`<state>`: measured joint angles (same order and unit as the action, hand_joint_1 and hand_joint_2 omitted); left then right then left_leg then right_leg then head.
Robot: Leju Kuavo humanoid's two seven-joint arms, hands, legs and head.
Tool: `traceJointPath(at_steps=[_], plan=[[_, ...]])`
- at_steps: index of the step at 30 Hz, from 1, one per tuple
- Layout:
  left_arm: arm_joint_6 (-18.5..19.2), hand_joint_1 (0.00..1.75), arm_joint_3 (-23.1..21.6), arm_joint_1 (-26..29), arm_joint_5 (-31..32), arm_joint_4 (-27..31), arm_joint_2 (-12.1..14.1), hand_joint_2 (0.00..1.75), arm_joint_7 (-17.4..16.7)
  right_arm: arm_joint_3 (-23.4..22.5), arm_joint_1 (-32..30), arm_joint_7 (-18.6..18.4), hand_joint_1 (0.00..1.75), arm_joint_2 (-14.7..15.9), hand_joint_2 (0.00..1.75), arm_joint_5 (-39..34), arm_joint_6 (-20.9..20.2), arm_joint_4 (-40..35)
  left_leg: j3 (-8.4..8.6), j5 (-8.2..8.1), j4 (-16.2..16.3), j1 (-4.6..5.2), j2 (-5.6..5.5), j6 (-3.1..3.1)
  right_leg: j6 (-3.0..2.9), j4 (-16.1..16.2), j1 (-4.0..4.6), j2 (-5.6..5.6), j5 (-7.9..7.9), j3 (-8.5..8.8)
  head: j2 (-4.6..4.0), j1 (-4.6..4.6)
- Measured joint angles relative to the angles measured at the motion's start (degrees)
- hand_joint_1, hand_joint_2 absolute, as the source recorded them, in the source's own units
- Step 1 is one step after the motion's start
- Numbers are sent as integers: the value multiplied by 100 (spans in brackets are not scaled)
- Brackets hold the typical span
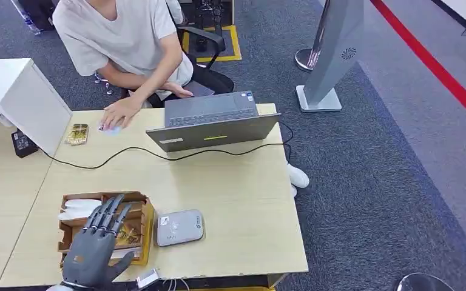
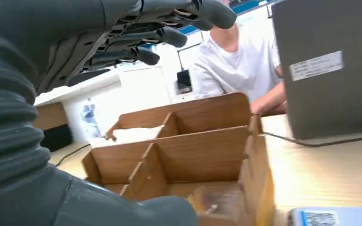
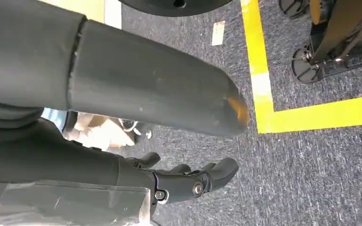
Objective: Pass the card to the sensor for recognition and then transmit it.
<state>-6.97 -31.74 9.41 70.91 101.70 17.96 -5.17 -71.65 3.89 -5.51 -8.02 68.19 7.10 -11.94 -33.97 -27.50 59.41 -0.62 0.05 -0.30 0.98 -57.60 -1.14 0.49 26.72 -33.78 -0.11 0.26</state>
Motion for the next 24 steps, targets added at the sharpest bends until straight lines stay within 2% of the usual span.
traceJointPath(at_steps=[10,18,24], plan=[[-190,0,574,527,-280,39,292,175,-545,-28,-12,-20,0,0,0,0,2,-4,1,0,-1,-1,0,0,1,0,0,0,1,0,-2,-2],[-135,0,1050,721,-374,42,274,175,-608,-68,-17,-35,0,0,0,-2,2,-4,1,0,-1,0,-1,0,1,0,0,-1,1,2,0,-2],[-125,0,1178,751,-389,42,239,175,-606,-87,-17,-46,0,0,0,-2,2,-4,1,0,-1,0,-2,0,1,0,0,-2,1,3,0,-2]])
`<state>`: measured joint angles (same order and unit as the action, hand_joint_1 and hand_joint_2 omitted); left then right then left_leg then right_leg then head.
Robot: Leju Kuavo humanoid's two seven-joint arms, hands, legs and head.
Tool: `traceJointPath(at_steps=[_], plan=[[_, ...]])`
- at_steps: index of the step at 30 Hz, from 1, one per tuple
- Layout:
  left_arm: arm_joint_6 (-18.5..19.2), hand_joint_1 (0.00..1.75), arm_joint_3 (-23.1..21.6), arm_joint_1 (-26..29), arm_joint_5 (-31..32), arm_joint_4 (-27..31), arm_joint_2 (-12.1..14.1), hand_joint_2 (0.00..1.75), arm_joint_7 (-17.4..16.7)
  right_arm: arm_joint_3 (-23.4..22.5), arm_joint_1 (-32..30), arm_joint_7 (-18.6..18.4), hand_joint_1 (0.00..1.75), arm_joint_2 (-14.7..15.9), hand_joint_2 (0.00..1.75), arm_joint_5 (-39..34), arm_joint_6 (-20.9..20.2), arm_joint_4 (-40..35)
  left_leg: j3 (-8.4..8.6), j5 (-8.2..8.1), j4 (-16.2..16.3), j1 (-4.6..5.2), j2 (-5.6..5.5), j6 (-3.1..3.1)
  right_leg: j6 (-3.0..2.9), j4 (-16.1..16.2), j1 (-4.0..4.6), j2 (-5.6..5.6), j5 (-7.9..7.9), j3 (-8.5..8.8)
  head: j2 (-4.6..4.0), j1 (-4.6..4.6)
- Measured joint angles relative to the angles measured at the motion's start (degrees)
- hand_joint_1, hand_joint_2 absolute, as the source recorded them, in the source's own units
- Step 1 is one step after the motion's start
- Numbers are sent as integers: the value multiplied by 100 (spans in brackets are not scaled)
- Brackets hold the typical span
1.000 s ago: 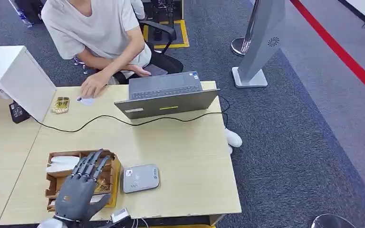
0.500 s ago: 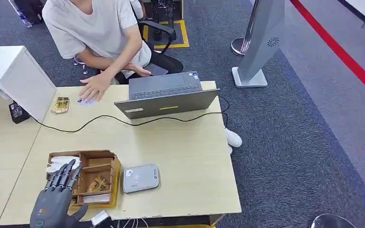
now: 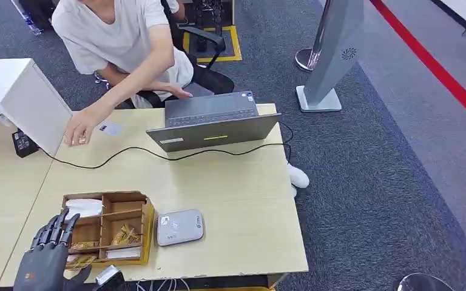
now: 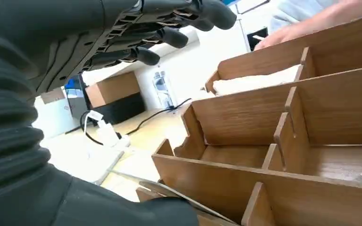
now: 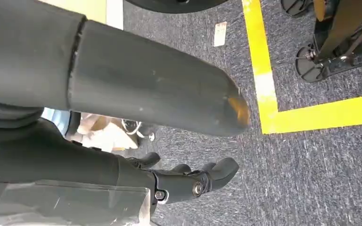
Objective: Pass the card to the sensor for recognition and then transmit it.
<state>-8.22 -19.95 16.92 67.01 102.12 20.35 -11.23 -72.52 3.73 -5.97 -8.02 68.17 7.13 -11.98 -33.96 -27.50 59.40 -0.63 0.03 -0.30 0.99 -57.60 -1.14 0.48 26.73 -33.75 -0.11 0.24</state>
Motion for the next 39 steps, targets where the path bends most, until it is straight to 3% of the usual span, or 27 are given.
traceJointPath(at_steps=[39], plan=[[363,0,103,-21,-337,-173,-135,175,313,-22,3,4,0,0,0,79,-9,0,1,0,0,0,0,0,0,0,0,0,0,0,0,2]])
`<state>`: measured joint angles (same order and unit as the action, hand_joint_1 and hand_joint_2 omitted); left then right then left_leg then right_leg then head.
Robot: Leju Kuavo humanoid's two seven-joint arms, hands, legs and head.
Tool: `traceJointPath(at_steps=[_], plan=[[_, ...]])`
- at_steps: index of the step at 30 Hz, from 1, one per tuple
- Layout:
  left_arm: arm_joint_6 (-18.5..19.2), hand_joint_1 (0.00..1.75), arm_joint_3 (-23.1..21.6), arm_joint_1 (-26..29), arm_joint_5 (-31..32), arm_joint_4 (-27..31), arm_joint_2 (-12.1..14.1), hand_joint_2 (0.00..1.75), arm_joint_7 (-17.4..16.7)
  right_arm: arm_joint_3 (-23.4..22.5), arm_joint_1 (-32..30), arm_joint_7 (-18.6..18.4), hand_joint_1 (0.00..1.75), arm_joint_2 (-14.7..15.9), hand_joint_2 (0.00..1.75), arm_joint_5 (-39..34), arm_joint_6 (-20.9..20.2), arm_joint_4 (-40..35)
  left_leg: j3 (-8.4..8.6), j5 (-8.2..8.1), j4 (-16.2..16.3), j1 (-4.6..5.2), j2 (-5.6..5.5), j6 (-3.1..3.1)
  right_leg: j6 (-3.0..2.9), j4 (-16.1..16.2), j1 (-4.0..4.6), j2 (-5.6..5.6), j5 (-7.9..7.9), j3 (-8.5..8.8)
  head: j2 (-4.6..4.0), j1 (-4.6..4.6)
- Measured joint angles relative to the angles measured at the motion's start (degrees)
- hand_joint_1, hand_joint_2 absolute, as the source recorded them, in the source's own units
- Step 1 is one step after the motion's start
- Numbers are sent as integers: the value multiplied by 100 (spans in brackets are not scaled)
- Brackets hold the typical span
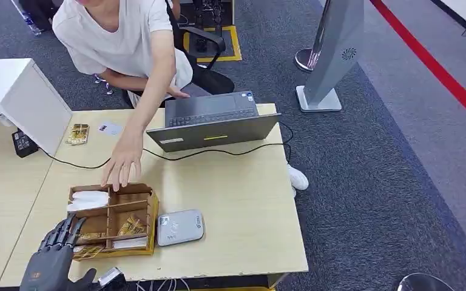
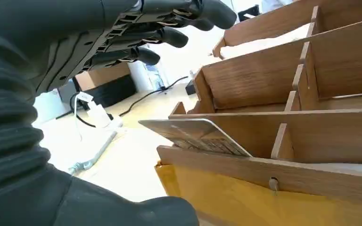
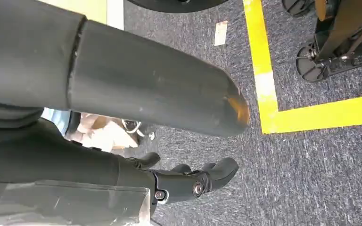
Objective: Pass the card to the sensor for recognition and then transmit it.
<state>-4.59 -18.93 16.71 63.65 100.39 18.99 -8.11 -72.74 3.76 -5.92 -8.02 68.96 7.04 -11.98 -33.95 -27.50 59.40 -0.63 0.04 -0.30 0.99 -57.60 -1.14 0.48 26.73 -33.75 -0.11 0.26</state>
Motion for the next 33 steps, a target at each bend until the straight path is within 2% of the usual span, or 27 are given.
traceJointPath(at_steps=[28,33], plan=[[-31,0,2,-2,-109,-70,28,175,11,0,-1,0,0,4,0,24,-52,0,0,0,0,0,0,0,0,0,0,0,0,0,-2,0],[-192,0,9,3,33,-70,2,175,-26,0,0,0,0,4,0,31,-52,0,0,0,0,0,0,0,0,0,0,0,0,0,-2,-2]])
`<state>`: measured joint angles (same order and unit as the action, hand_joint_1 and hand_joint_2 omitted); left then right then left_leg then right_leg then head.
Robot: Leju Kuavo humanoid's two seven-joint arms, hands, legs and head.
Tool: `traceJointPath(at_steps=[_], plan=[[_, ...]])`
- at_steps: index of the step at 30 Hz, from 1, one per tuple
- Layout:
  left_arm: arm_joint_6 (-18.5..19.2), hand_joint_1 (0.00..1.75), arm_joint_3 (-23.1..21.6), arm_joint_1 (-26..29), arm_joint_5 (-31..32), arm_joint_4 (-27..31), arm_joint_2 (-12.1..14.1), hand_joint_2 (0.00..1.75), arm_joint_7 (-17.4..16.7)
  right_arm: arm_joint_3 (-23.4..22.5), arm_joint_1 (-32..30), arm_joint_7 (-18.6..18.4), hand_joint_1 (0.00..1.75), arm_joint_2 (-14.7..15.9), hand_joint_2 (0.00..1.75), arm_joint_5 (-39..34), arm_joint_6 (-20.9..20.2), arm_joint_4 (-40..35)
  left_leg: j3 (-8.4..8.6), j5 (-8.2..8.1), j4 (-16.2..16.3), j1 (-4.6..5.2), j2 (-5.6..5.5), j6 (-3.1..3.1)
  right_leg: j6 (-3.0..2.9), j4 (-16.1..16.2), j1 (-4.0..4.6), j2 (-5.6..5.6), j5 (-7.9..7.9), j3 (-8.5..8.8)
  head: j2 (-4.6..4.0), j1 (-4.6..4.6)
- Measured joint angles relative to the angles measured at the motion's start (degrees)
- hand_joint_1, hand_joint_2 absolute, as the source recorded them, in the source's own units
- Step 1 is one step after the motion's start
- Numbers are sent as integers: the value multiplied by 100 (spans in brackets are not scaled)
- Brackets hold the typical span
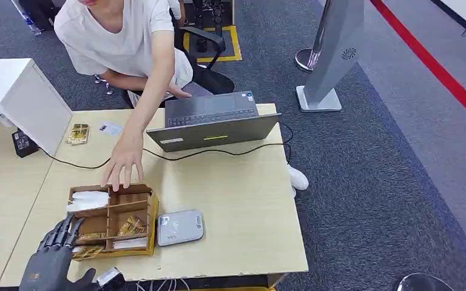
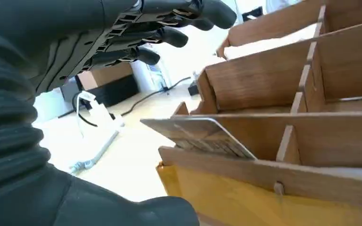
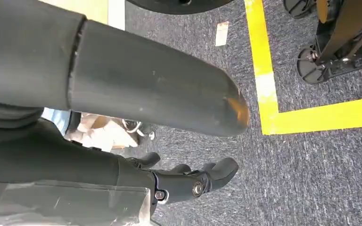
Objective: Pass the card to the sensor for recognition and then transmit it.
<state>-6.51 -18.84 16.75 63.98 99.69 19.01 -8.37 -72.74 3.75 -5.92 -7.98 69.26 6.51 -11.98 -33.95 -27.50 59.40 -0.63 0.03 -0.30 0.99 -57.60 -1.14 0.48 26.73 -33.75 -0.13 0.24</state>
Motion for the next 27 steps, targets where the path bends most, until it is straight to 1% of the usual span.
traceJointPath(at_steps=[3,16,17,27], plan=[[-85,0,46,0,61,4,-50,175,24,0,-1,0,0,0,0,2,0,-2,0,0,0,0,0,0,0,0,0,0,0,0,0,2],[-92,0,98,0,81,4,-155,175,53,0,-1,0,0,0,0,2,0,0,0,0,0,0,0,0,0,0,0,0,0,0,0,0],[-92,175,103,0,81,4,-157,175,53,0,-1,0,0,0,0,2,0,-2,0,0,0,0,0,0,0,0,0,0,0,1,0,0],[-63,175,125,7,-107,4,-164,175,229,2,-1,0,0,0,0,15,-18,-2,0,0,0,0,0,0,0,0,0,0,0,1,0,2]])
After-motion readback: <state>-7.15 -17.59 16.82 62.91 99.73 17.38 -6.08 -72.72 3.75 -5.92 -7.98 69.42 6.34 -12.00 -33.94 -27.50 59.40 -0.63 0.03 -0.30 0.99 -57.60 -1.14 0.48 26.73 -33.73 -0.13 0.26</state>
